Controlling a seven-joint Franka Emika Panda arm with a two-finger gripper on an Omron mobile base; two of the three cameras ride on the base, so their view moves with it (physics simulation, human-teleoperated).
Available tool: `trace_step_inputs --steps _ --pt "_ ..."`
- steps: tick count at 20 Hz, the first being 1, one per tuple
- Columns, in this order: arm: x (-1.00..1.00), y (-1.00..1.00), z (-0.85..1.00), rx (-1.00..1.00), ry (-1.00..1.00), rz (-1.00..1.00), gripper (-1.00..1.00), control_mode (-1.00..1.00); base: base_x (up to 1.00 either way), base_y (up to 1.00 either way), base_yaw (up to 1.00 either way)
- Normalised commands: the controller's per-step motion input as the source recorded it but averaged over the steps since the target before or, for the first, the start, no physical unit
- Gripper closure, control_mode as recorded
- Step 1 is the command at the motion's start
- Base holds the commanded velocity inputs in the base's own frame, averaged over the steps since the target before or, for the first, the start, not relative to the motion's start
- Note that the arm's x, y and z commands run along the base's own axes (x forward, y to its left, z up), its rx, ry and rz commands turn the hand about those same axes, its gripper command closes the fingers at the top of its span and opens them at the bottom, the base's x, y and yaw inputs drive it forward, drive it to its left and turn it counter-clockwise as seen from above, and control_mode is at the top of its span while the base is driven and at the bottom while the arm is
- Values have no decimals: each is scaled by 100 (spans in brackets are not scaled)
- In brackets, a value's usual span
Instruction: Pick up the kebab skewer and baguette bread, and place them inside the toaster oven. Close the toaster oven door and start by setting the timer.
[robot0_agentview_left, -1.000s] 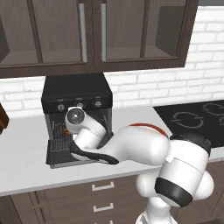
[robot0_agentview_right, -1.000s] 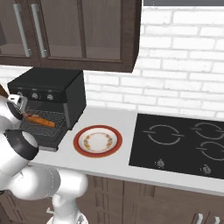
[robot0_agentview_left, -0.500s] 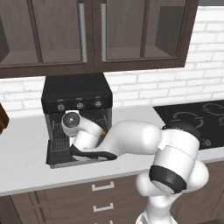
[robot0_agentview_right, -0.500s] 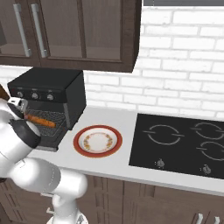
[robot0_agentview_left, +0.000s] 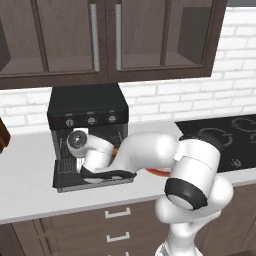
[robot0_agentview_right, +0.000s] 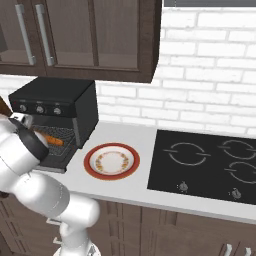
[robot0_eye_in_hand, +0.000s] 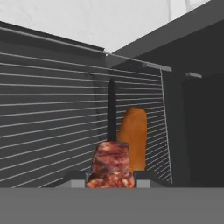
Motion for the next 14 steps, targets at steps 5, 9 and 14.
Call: trace_step_inputs --steps 5,9,14 --pt "39 0 -1 0 0 0 100 -100 0 0 0" --pt "36 0 0 0 0 0 100 -100 0 0 0" --pt "30 0 0 0 0 0 100 -100 0 0 0"
